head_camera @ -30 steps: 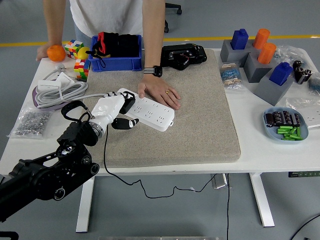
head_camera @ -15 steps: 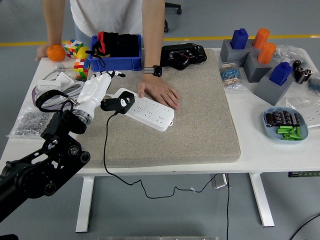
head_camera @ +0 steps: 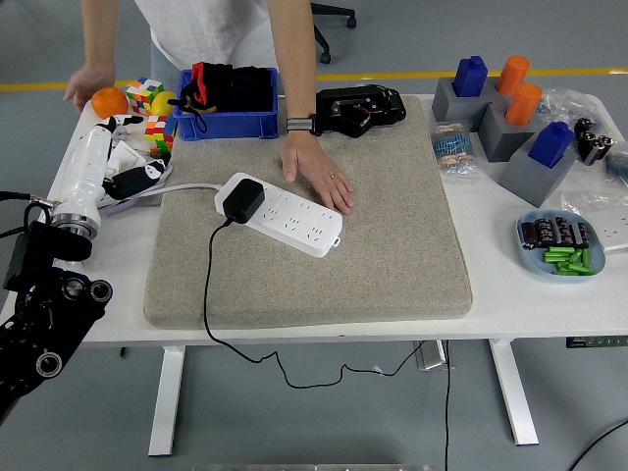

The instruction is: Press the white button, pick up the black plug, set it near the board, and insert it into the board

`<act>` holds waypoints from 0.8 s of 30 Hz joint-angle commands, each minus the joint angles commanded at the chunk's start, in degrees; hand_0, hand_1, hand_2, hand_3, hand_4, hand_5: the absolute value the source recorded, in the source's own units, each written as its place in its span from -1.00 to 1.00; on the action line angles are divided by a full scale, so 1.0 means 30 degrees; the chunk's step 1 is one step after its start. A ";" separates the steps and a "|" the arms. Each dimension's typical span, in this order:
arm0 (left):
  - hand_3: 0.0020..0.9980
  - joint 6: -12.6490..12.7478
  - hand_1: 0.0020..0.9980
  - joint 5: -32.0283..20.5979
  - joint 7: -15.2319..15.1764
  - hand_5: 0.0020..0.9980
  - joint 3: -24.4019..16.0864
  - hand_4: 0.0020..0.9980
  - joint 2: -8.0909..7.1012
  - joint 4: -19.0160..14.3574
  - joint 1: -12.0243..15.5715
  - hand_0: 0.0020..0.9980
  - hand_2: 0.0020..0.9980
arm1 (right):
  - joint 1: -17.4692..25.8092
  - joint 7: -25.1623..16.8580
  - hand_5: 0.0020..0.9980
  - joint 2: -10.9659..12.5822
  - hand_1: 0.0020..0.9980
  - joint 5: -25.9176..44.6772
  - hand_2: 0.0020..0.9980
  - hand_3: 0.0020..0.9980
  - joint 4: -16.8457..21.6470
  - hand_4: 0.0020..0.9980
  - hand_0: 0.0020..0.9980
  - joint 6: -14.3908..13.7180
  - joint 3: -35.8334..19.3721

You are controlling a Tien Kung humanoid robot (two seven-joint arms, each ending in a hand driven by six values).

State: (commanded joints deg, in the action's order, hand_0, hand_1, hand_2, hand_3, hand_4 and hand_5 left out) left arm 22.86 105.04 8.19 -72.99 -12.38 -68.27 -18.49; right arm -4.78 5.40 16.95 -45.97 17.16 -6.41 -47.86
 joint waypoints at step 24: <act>0.56 -0.0277 0.82 -0.1753 -0.0096 -0.34 -0.0815 0.62 -0.1547 0.0100 0.3946 0.88 0.70 | 0.2786 0.1520 0.14 0.5910 0.46 -0.0560 0.40 0.41 0.7065 0.77 0.70 0.0925 0.6095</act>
State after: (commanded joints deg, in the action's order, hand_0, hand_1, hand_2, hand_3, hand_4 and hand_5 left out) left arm 22.03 99.78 7.90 -75.43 -17.02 -67.97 -6.65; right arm 3.58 9.96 34.68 -47.65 38.36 -3.63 -29.57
